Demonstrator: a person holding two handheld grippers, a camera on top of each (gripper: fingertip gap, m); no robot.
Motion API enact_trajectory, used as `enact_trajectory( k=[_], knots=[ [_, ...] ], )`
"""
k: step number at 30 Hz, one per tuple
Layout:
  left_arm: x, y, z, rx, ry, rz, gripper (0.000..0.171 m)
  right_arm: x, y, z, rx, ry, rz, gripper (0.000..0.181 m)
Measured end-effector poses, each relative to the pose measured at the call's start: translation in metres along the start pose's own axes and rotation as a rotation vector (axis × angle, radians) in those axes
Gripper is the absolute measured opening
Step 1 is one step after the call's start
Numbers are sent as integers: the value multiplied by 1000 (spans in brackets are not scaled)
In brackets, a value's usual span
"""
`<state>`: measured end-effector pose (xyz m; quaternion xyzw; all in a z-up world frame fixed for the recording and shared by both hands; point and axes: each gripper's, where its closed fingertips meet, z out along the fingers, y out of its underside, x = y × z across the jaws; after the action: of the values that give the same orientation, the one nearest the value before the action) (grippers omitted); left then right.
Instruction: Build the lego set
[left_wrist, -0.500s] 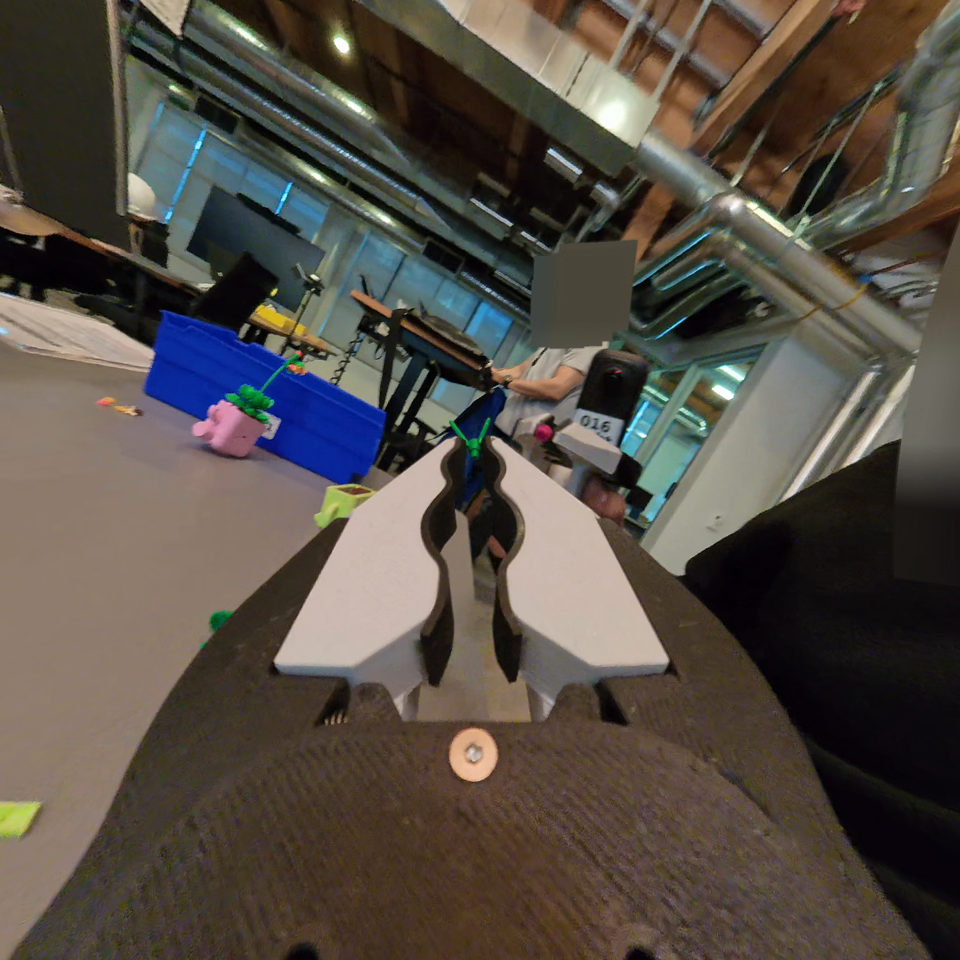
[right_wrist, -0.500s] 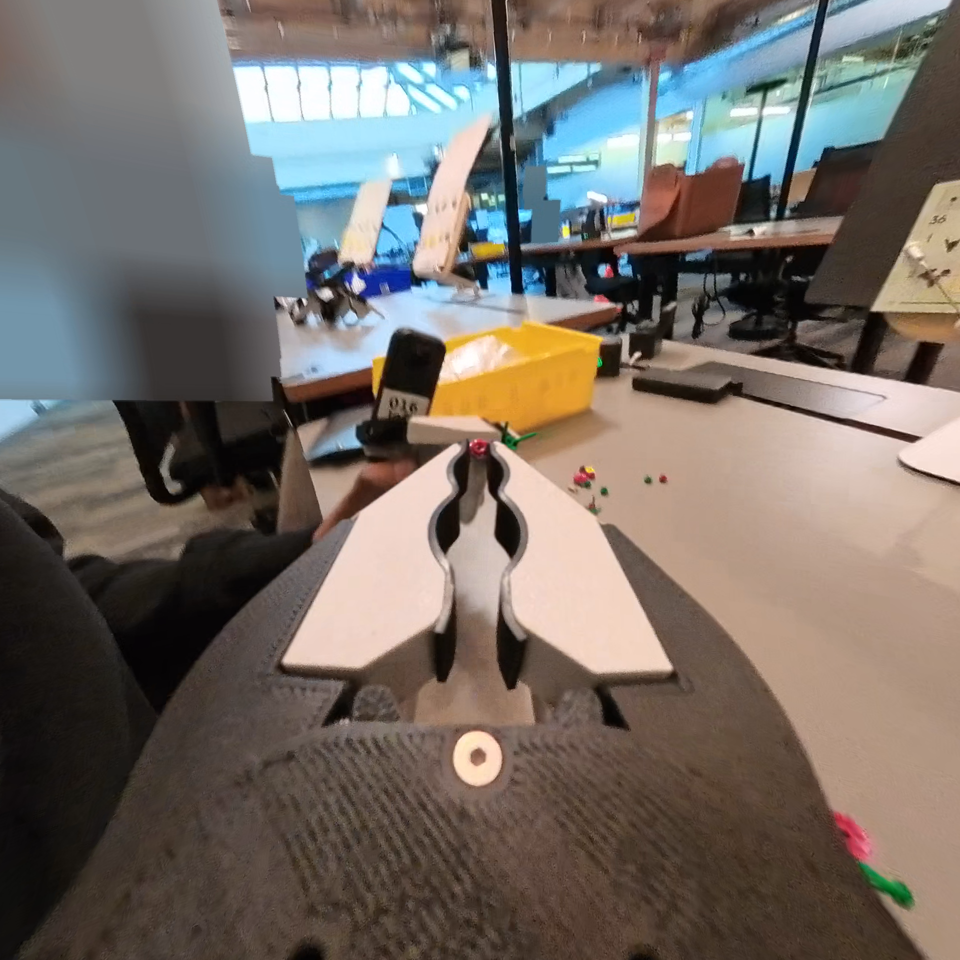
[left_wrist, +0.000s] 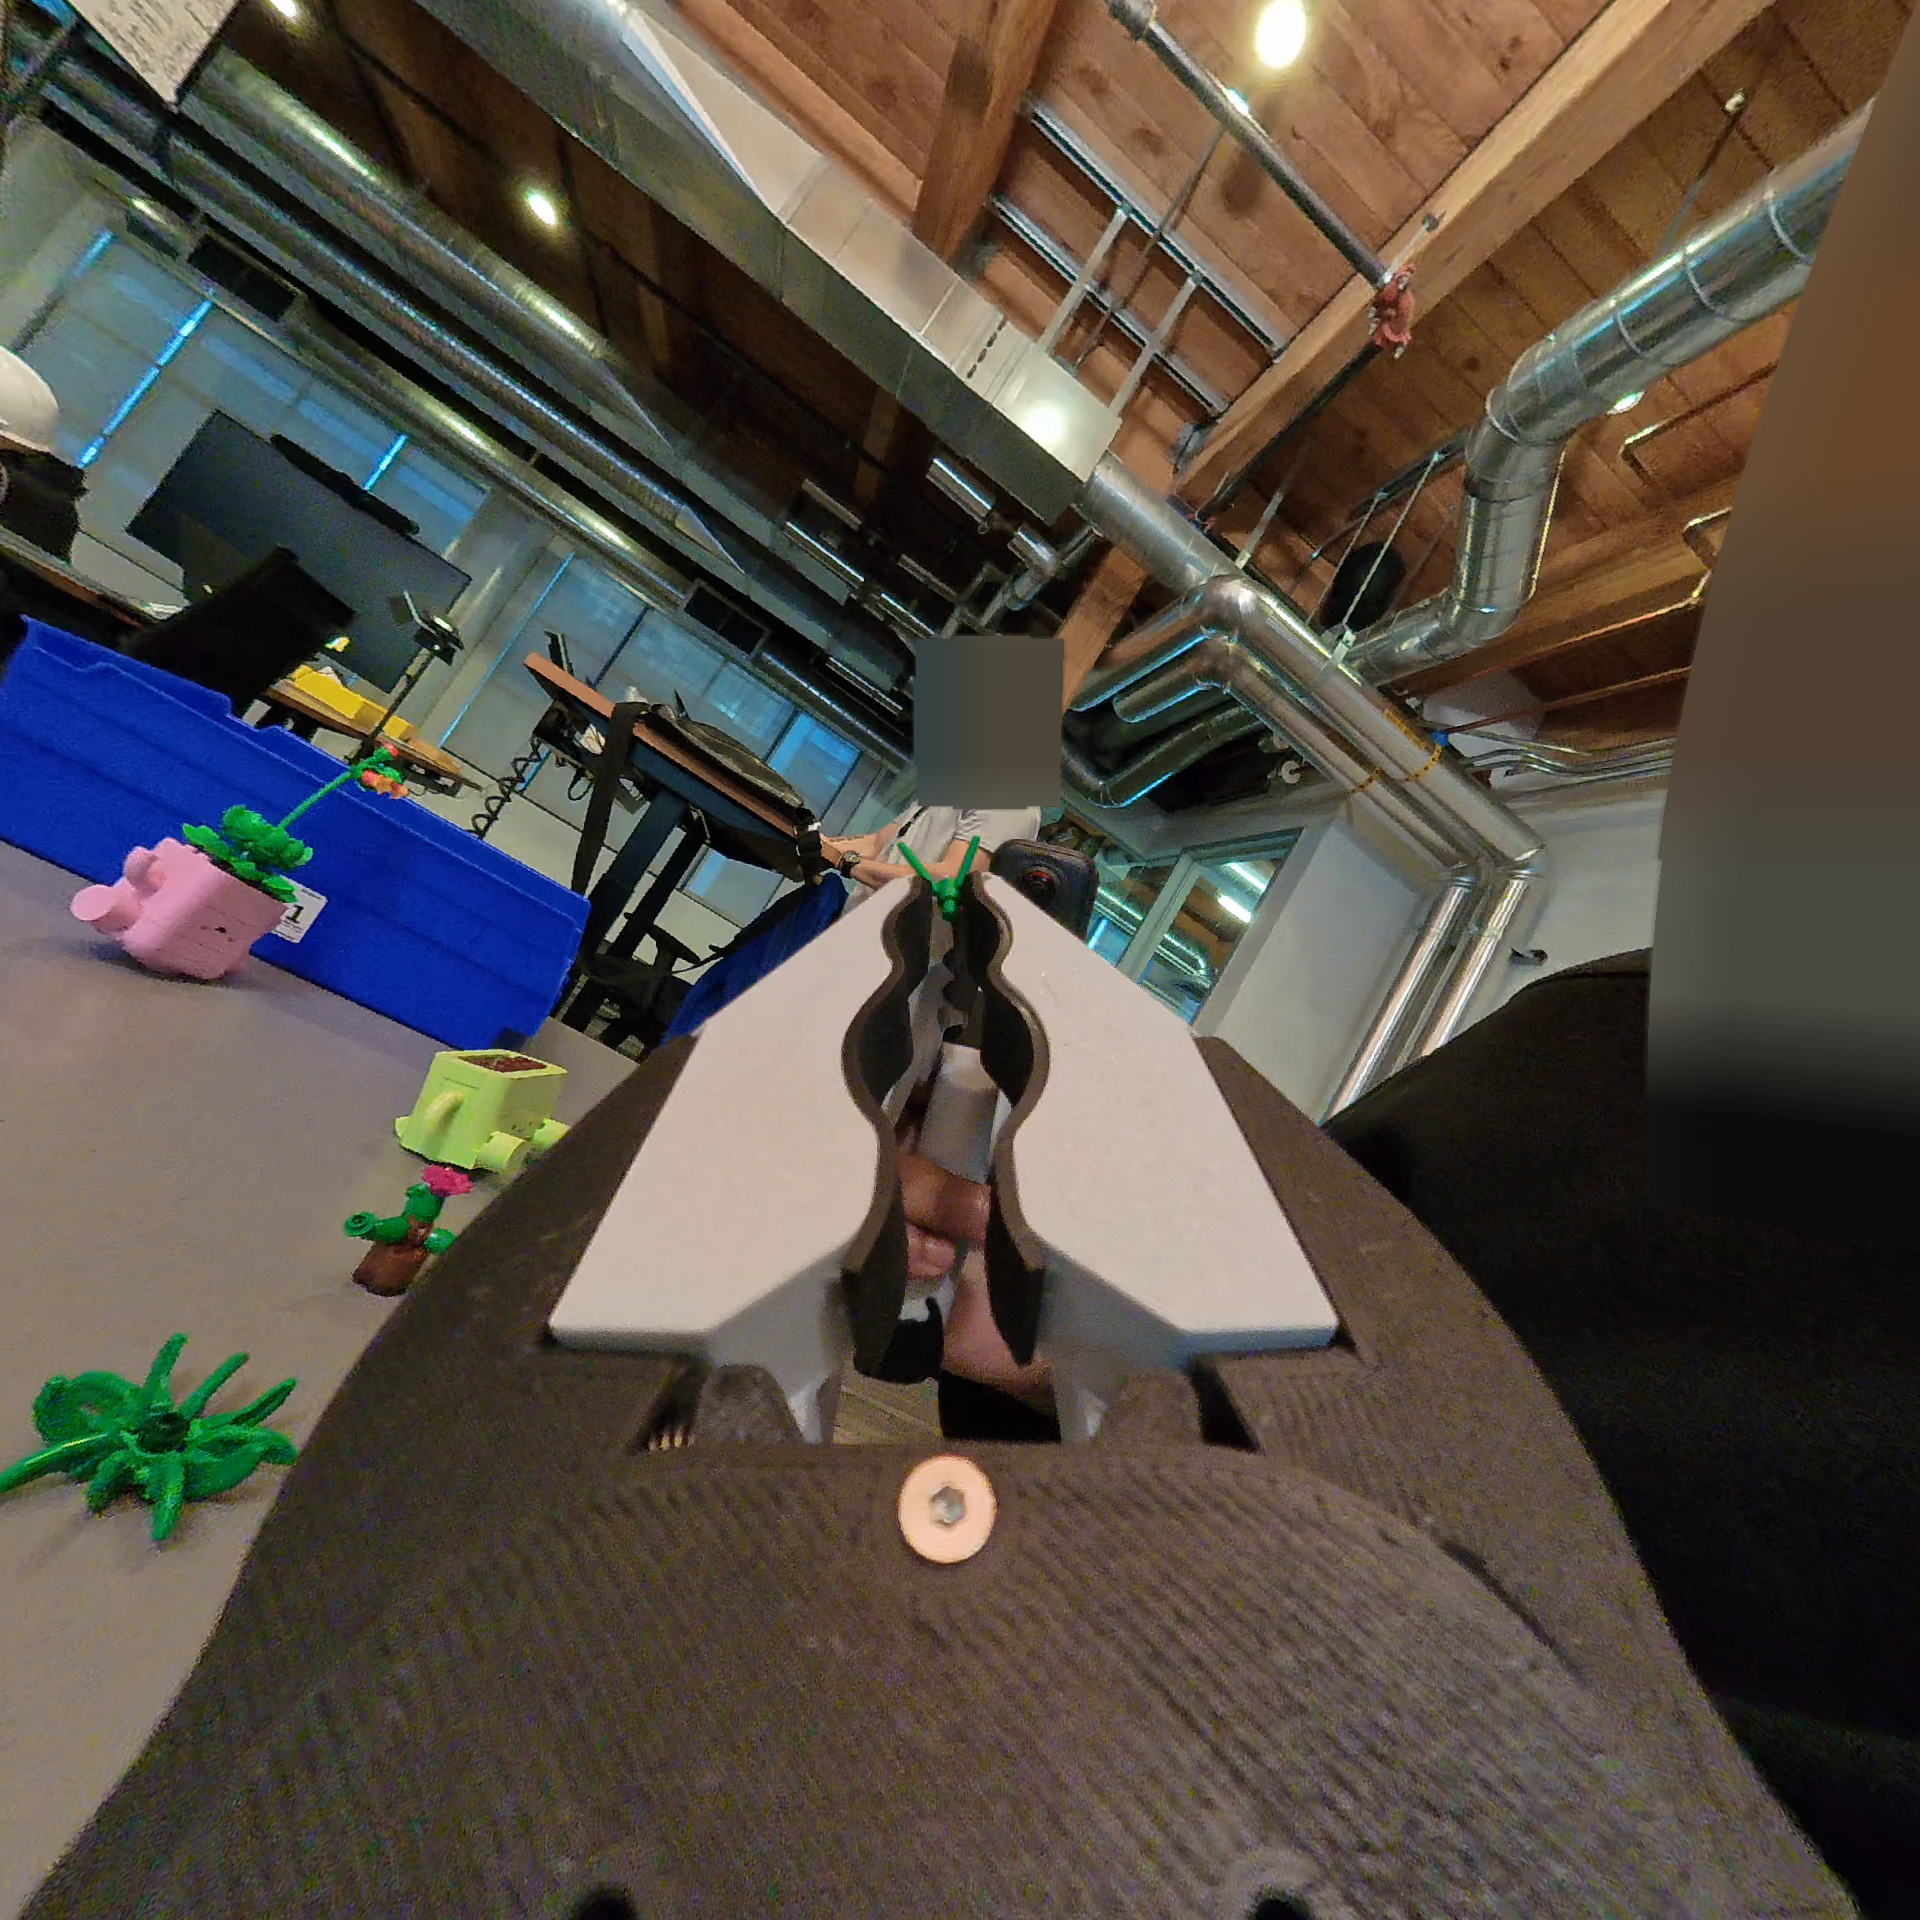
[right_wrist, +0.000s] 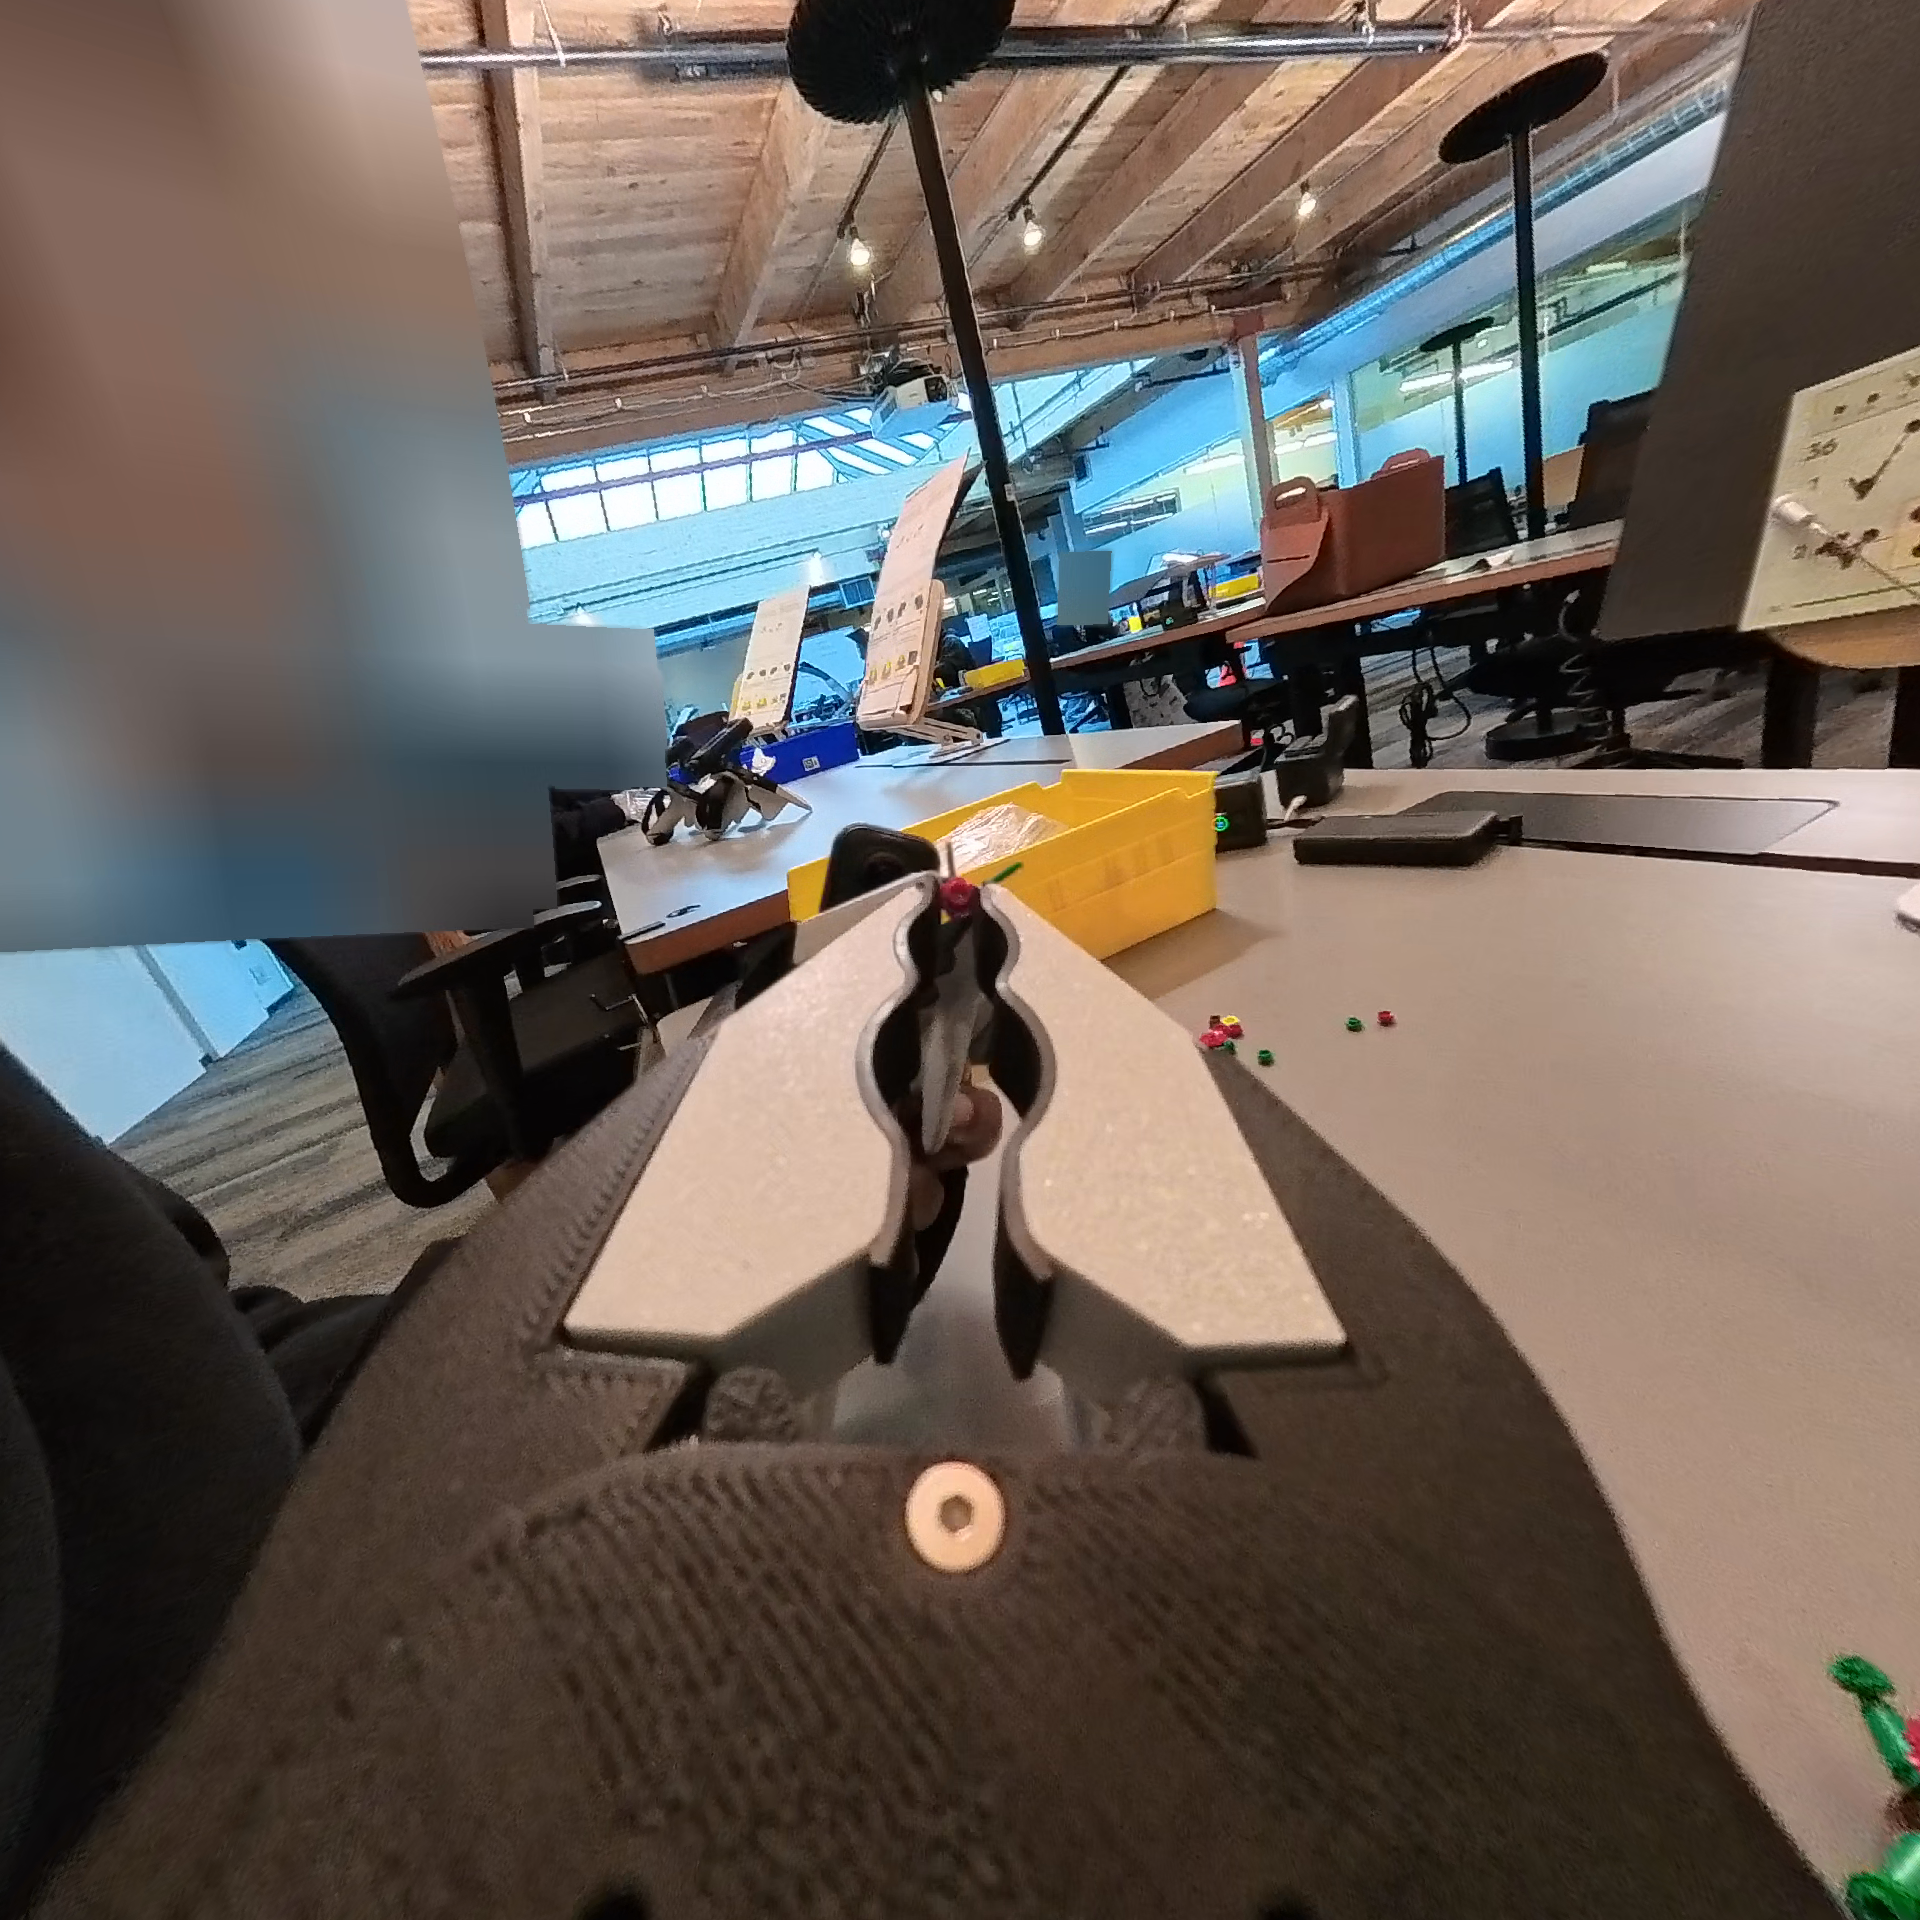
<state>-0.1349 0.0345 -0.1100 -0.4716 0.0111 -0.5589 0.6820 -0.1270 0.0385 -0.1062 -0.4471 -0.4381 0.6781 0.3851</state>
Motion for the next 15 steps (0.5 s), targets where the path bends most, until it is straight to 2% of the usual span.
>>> enact_trajectory(
  k=[15],
  knots=[
    [0,2,2,21,15,-29,3,4,-2,1,46,-4,40,3]
  ],
)
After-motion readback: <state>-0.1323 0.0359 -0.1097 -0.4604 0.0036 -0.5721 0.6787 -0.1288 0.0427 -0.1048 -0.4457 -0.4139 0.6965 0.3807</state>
